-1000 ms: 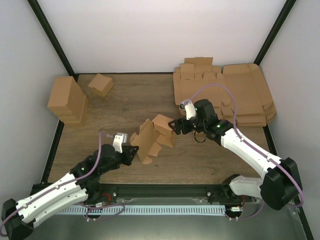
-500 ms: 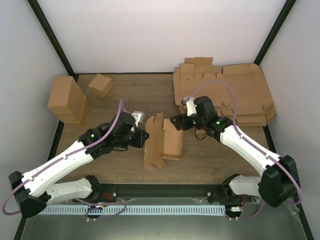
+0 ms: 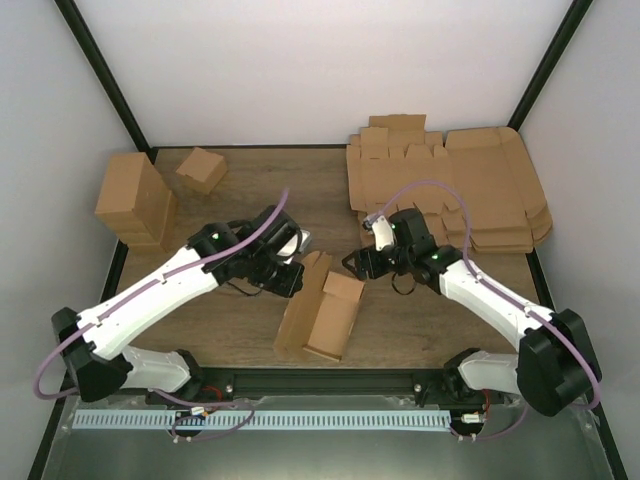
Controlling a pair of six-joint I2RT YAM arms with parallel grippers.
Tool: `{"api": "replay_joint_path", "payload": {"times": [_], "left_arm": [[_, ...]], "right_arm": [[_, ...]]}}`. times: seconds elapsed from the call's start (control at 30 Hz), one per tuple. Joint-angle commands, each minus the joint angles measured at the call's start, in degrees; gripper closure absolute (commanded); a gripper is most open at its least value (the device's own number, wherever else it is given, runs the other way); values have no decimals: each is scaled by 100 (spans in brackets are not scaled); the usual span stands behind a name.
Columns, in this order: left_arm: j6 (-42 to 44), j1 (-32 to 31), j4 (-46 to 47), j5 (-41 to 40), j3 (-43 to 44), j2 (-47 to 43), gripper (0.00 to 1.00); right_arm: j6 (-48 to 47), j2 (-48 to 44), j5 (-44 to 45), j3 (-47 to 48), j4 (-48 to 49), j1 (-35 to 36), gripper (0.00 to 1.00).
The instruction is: Fold the paper box
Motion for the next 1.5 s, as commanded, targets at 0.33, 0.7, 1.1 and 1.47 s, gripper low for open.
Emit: {"api": "replay_joint_path", "payload": {"times": [0.33, 0.7, 1.1, 1.47], "left_arm": [[1659, 4, -1207, -1010, 1528, 1359, 89], [1349, 8, -730, -812, 1674, 1306, 39], [556, 46, 293, 110, 160, 398, 21], [396, 41, 817, 297, -383, 457, 33]], "right_arm": [[566, -62, 444, -853, 925, 1136, 37], [875, -960, 1190, -1057, 980, 1124, 33], [1300, -190, -385, -337, 691, -720, 35], [1440, 1610, -1298, -55, 701, -1070, 39]]}}
